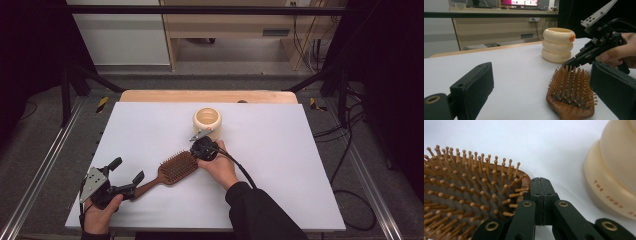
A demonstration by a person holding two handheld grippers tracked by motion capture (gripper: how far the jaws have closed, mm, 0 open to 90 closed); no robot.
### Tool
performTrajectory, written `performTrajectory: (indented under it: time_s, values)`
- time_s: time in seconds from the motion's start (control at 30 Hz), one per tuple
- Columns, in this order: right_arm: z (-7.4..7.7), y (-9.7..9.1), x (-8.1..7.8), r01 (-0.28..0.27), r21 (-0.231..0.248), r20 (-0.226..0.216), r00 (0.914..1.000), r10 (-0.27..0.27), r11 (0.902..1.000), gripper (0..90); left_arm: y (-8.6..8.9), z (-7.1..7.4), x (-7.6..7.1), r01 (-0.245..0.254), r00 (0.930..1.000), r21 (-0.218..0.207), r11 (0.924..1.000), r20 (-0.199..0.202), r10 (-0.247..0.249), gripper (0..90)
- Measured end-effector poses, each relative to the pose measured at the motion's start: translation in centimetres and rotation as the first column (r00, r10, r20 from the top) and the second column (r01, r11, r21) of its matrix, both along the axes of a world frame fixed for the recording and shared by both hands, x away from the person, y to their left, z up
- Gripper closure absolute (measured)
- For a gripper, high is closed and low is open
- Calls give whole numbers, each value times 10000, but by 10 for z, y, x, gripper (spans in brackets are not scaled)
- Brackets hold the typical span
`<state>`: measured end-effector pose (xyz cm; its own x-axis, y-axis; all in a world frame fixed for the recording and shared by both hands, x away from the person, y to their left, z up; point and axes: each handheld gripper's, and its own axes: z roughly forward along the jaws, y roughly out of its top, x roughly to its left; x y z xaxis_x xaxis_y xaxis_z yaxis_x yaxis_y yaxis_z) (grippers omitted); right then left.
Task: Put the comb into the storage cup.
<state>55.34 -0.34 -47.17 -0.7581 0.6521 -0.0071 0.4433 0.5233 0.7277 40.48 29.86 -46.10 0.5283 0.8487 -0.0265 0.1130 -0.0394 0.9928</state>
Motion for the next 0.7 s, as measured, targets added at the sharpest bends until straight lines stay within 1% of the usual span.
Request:
performTrajectory:
  time_s: [0.03,0.1,0.23,0.27,0.3,0.33,0.37,0.4,0.43,0.47,0.5,0.53,0.57,0.6,0.63,0.67,0.7]
  values:
    - [0,0,0,-27,45,2,10000,27,10000,900,0,0,0,11,10000,5,10000,-3,-11,55]
    - [-1,1,0,-47,226,-136,9999,50,9997,900,0,0,0,16,10000,14,10000,-7,-16,55]
    - [-2,1,-1,-78,276,-56,10000,79,9996,899,1,0,0,-48,10000,-22,10000,-18,48,55]
    - [-1,0,-1,48,272,54,10000,-49,9996,899,2,0,0,-68,10000,-30,10000,-12,68,55]
    - [-1,0,-1,48,272,54,10000,-49,9996,899,2,0,0,-68,10000,-30,10000,-12,68,55]
    - [0,-3,-2,133,348,205,9997,-140,9993,899,2,0,0,-77,10000,-24,10000,-14,77,55]
    - [0,-3,-2,133,348,205,9997,-140,9993,899,2,0,0,-77,10000,-24,10000,-14,77,55]
    - [2,-5,-3,176,369,301,9994,-187,9992,899,2,0,0,-84,10000,-30,10000,-20,84,55]
    - [3,-8,-4,210,415,388,9990,-226,9989,898,2,0,0,-87,10000,-38,10000,-22,87,55]
    - [8,-16,-7,292,586,524,9981,-323,9979,896,3,0,0,-93,10000,-43,9999,-23,93,55]
    - [10,-20,-9,350,656,585,9975,-389,9972,895,3,0,0,-100,9999,-59,9999,-26,99,55]
    - [12,-26,-11,428,715,580,9972,-470,9965,893,3,0,0,-104,9999,-60,9999,-30,104,55]
    - [12,-26,-11,428,715,580,9972,-470,9965,893,3,0,0,-104,9999,-40,9999,-38,104,55]
    - [13,-31,-13,495,810,677,9962,-551,9955,889,3,0,0,-115,9999,-40,9999,-46,114,55]
    - [17,-44,-16,668,959,746,9945,-741,9931,877,3,0,0,-133,9999,-28,9999,-60,133,54]
    - [17,-44,-16,668,959,746,9945,-741,9931,877,3,0,0,-133,9999,-28,9999,-60,133,54]
    - [18,-50,-18,735,1012,774,9937,-815,9922,869,3,0,0,-135,9999,-17,9999,-63,135,54]
